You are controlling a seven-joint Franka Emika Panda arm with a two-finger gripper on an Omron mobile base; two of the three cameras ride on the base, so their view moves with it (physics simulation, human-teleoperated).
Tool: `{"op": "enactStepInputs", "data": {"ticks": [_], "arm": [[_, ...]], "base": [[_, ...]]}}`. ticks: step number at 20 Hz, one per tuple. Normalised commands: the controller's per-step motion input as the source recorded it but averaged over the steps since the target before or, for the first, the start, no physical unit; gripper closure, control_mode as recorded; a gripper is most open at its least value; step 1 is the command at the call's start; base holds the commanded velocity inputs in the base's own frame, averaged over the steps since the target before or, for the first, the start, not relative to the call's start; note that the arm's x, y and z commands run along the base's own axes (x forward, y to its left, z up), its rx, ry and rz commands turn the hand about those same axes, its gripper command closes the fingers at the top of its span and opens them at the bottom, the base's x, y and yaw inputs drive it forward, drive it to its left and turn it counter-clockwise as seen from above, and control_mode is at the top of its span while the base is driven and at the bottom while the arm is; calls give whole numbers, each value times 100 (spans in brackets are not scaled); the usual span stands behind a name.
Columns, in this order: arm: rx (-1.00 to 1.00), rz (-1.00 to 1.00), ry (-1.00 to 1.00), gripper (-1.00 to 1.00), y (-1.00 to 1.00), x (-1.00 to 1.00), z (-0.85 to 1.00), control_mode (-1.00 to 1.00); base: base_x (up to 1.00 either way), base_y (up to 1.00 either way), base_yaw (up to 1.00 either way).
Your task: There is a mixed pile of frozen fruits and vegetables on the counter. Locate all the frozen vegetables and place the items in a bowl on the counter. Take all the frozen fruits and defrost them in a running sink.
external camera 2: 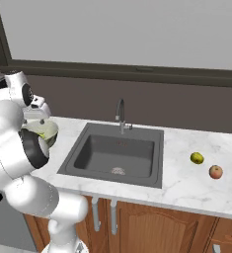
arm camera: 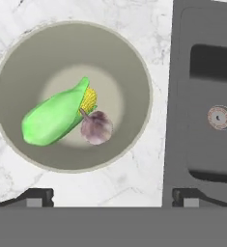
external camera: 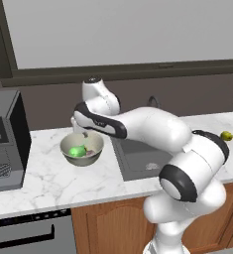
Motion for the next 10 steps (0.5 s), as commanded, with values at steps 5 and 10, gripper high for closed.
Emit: {"op": "enactStepInputs", "data": {"ticks": [5, 10], "arm": [[0, -4, 4, -100, -48, -40, 24, -100], [0, -4, 0, -100, -53, -54, 3, -100]], "base": [[0, 0, 0], [0, 0, 0]]}}
